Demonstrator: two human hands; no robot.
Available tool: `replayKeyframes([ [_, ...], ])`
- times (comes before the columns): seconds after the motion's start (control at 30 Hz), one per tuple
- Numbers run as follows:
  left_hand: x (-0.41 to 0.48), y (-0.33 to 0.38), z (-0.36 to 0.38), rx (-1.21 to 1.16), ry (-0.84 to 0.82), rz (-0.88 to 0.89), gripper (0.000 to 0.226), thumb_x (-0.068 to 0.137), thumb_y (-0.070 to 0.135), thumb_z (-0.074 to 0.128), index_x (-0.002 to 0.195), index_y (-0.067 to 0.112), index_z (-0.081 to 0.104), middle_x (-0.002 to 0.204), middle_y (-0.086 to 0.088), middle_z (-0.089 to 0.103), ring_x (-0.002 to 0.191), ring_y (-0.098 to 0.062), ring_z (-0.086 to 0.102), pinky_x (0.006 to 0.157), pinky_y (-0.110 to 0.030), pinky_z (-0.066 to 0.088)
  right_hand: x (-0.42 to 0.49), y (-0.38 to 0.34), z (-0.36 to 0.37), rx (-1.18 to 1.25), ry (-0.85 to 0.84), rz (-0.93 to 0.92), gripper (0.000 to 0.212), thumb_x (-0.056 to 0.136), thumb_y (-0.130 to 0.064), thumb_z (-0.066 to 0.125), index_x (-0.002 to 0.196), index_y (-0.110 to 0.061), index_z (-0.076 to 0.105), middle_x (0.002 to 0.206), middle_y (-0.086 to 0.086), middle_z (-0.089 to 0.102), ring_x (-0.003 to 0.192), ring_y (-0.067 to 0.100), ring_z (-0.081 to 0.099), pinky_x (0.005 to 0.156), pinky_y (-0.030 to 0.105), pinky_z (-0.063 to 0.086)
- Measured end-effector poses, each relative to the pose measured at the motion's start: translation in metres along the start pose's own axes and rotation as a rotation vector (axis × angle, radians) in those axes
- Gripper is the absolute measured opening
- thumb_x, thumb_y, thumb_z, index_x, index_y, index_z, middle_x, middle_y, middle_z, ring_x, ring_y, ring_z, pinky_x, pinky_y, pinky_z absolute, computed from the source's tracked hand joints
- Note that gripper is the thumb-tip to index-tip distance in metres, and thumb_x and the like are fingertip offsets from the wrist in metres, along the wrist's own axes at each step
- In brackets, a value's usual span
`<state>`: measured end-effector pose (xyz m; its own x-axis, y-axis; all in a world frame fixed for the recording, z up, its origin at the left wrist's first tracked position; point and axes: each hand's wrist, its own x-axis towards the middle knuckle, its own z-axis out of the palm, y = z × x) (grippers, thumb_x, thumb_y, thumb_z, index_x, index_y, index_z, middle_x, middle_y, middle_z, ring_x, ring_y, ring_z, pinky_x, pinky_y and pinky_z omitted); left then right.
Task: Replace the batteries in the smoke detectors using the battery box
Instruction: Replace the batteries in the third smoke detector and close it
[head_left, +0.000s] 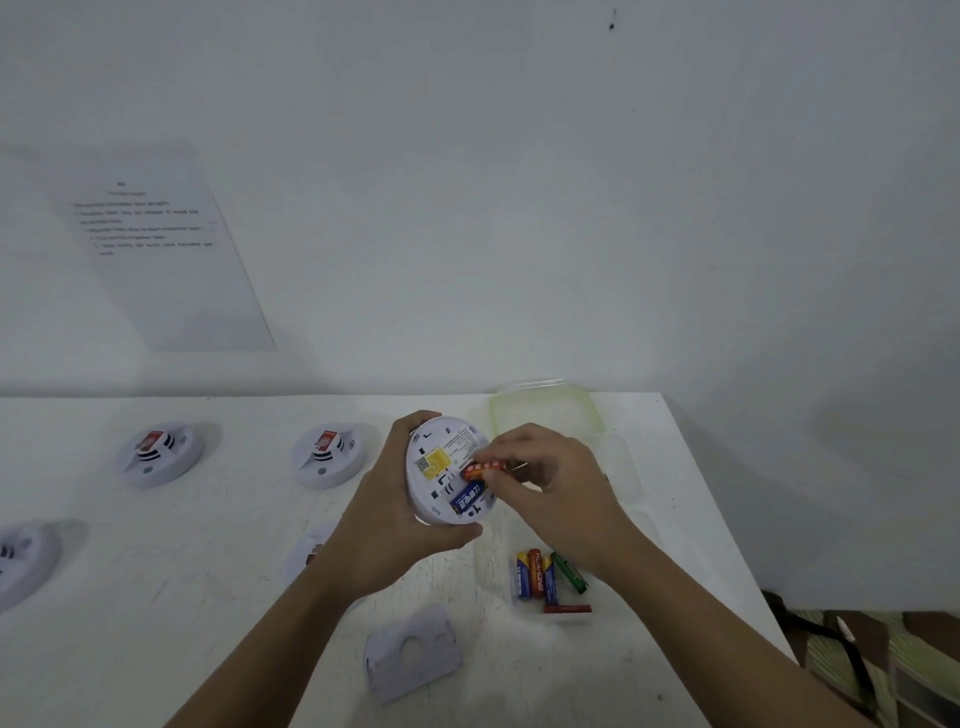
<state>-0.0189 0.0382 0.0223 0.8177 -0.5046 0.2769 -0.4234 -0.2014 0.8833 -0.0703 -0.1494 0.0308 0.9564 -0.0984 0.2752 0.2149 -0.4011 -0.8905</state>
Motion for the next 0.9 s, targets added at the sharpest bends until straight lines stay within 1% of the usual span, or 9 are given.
replayKeyframes([
  [0.1, -0.004, 0.002, -0.002, 0.007, 0.009, 0.004, 0.09, 0.061, 0.002, 0.093, 0.128, 0.032, 0.04, 0.114, 0.03, 0.057, 0.114, -0.001, 0.059, 0.08, -0.011, 0.052, -0.004, -0.003, 0.004, 0.005, -0.016, -0.006, 0.022, 0.094, -0.007, 0.065, 0.111, -0.015, 0.077, 0.103, -0.009, 0.069, 0.1, 0.003, 0.067, 0.08, 0.021, 0.059],
  [0.2, -0.007, 0.005, -0.003, 0.008, 0.007, 0.004, 0.089, 0.062, 0.0, 0.092, 0.127, 0.03, 0.041, 0.111, 0.031, 0.056, 0.112, 0.003, 0.058, 0.078, -0.009, 0.051, -0.006, -0.007, 0.005, 0.056, 0.026, -0.003, 0.025, 0.092, -0.008, 0.069, 0.115, -0.016, 0.073, 0.099, -0.005, 0.075, 0.094, 0.01, 0.071, 0.08, 0.027, 0.061],
  [0.27, -0.009, 0.006, -0.003, 0.008, 0.011, 0.002, 0.089, 0.062, 0.001, 0.092, 0.127, 0.031, 0.041, 0.112, 0.032, 0.055, 0.113, 0.004, 0.057, 0.078, -0.008, 0.051, -0.008, -0.009, 0.005, 0.124, 0.054, -0.008, 0.022, 0.088, -0.008, 0.075, 0.109, -0.013, 0.071, 0.094, -0.002, 0.076, 0.088, 0.014, 0.073, 0.077, 0.029, 0.062],
  [0.37, -0.01, 0.006, -0.003, 0.019, 0.008, 0.001, 0.09, 0.061, 0.005, 0.094, 0.127, 0.033, 0.04, 0.113, 0.033, 0.055, 0.112, 0.004, 0.057, 0.078, -0.008, 0.051, -0.011, -0.011, 0.005, 0.134, 0.074, -0.054, 0.017, 0.084, -0.011, 0.08, 0.097, -0.011, 0.07, 0.089, -0.005, 0.076, 0.085, 0.014, 0.073, 0.073, 0.025, 0.06],
  [0.5, -0.011, 0.007, -0.003, 0.035, 0.018, -0.002, 0.085, 0.059, 0.024, 0.091, 0.127, 0.035, 0.041, 0.112, 0.035, 0.053, 0.114, 0.005, 0.055, 0.079, -0.004, 0.048, -0.013, -0.011, 0.007, 0.066, 0.14, -0.08, 0.009, 0.088, -0.018, 0.075, 0.091, -0.025, 0.07, 0.088, -0.017, 0.074, 0.087, 0.009, 0.072, 0.074, 0.025, 0.06],
  [0.63, -0.012, 0.008, -0.004, 0.041, 0.026, -0.006, 0.083, 0.058, 0.028, 0.089, 0.125, 0.034, 0.041, 0.112, 0.036, 0.051, 0.115, 0.006, 0.052, 0.08, -0.003, 0.047, -0.01, -0.013, 0.006, 0.289, 0.167, 0.036, 0.008, 0.094, -0.009, 0.066, 0.09, -0.014, 0.069, 0.088, 0.001, 0.076, 0.076, 0.02, 0.073, 0.064, 0.031, 0.061],
  [0.73, -0.012, 0.008, -0.004, 0.05, 0.031, -0.008, 0.083, 0.058, 0.025, 0.091, 0.124, 0.035, 0.041, 0.11, 0.041, 0.05, 0.115, 0.01, 0.051, 0.079, -0.001, 0.046, -0.01, -0.014, 0.006, 0.279, 0.139, 0.061, 0.011, 0.098, -0.01, 0.061, 0.092, -0.018, 0.067, 0.087, 0.0, 0.073, 0.07, 0.024, 0.071, 0.059, 0.033, 0.06],
  [0.8, -0.012, 0.007, -0.004, 0.05, 0.033, -0.006, 0.086, 0.06, 0.016, 0.095, 0.124, 0.036, 0.04, 0.111, 0.039, 0.051, 0.114, 0.01, 0.052, 0.078, -0.003, 0.047, -0.01, -0.014, 0.008, 0.297, 0.128, 0.088, 0.01, 0.101, -0.013, 0.057, 0.096, -0.018, 0.064, 0.086, 0.001, 0.07, 0.063, 0.026, 0.071, 0.056, 0.037, 0.059],
  [0.9, -0.012, 0.004, -0.003, 0.054, 0.027, -0.003, 0.087, 0.059, 0.016, 0.094, 0.125, 0.035, 0.042, 0.113, 0.034, 0.053, 0.114, 0.005, 0.055, 0.08, -0.006, 0.05, -0.009, -0.015, 0.006, 0.266, 0.121, 0.139, 0.002, 0.097, -0.017, 0.064, 0.098, -0.018, 0.063, 0.084, 0.005, 0.071, 0.051, 0.023, 0.067, 0.05, 0.034, 0.055],
])
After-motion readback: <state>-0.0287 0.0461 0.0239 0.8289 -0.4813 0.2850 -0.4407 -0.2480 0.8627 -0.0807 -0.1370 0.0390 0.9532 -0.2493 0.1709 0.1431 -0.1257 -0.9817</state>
